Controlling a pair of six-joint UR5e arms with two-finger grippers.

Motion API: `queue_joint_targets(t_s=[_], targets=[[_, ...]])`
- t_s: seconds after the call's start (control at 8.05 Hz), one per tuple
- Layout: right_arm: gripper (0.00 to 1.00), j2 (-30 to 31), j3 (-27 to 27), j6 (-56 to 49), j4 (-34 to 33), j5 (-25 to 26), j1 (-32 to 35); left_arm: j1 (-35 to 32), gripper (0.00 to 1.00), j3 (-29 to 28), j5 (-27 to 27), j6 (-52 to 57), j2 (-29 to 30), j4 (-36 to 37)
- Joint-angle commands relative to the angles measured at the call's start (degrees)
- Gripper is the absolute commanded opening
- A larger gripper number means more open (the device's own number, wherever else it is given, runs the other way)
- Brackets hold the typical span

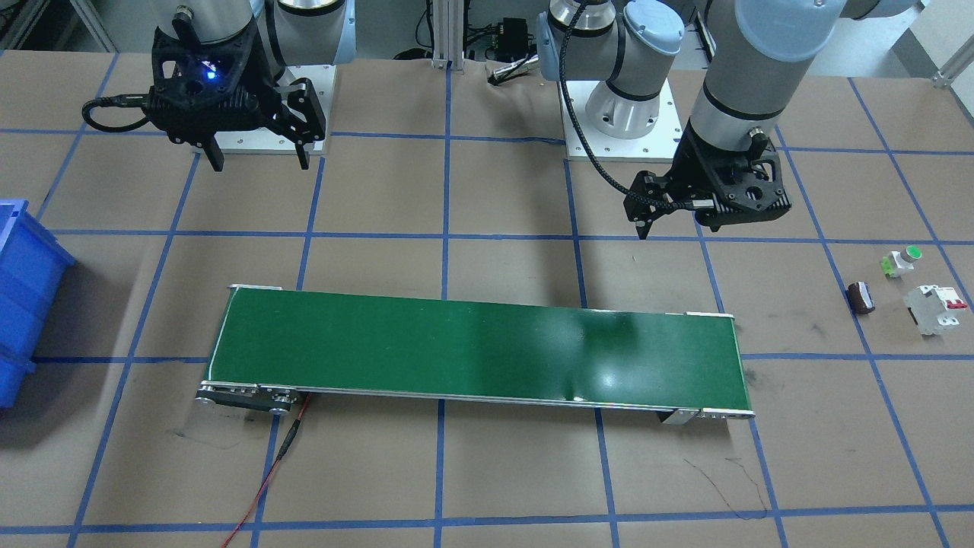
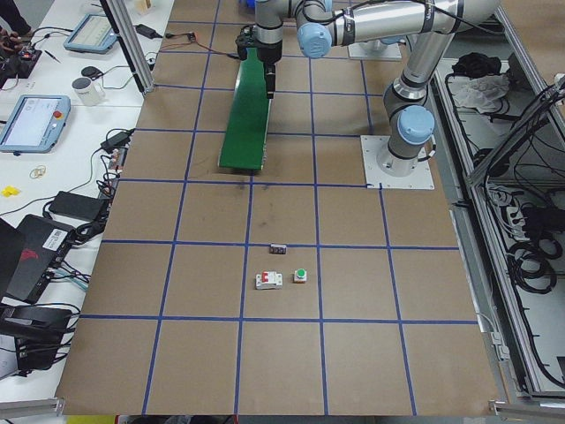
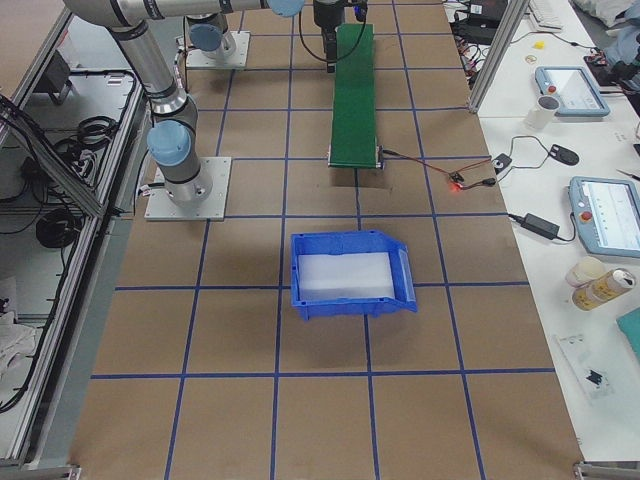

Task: Move capacitor from left to right
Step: 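Move the left gripper off the belt toward the capacitor beside the table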

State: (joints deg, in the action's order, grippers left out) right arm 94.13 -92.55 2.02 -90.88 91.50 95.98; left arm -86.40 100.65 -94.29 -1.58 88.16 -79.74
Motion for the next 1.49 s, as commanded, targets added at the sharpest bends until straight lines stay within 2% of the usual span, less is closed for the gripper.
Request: queue_joint_targets(t_s=[0.0, 0.12, 0.5, 0.75, 1.24, 1.37], targets=[[1.00, 0.00, 0.00, 0.00, 0.00, 0.00, 0.00, 1.13, 1.00, -0.27, -0.54, 0.87, -0.27, 0.02], [1.00, 0.00, 0.00, 0.00, 0.00, 0.00, 0.00, 4.19, 1.00, -0.36, -2.02, 6.97, -0.01, 0.55], [1.00, 0.00, 0.00, -0.09, 0.00, 0.00, 0.00, 20.61, 1.00, -0.37, -1.60, 22.70, 1.13, 0.73], [1.00, 0.00, 0.00, -0.09, 0.00, 0.00, 0.00, 27.91, 1.00, -0.28, -1.51, 31.68, 3.58, 4.04], [1.00, 0.00, 0.00, -0.26, 0.09, 0.00, 0.00, 43.03, 1.00, -0.19, -0.28, 51.89, 12.71, 8.98], [1.00, 0.00, 0.00, -0.26, 0.09, 0.00, 0.00, 45.59, 1.00, 0.33, -0.45, 55.51, 15.52, 13.08]])
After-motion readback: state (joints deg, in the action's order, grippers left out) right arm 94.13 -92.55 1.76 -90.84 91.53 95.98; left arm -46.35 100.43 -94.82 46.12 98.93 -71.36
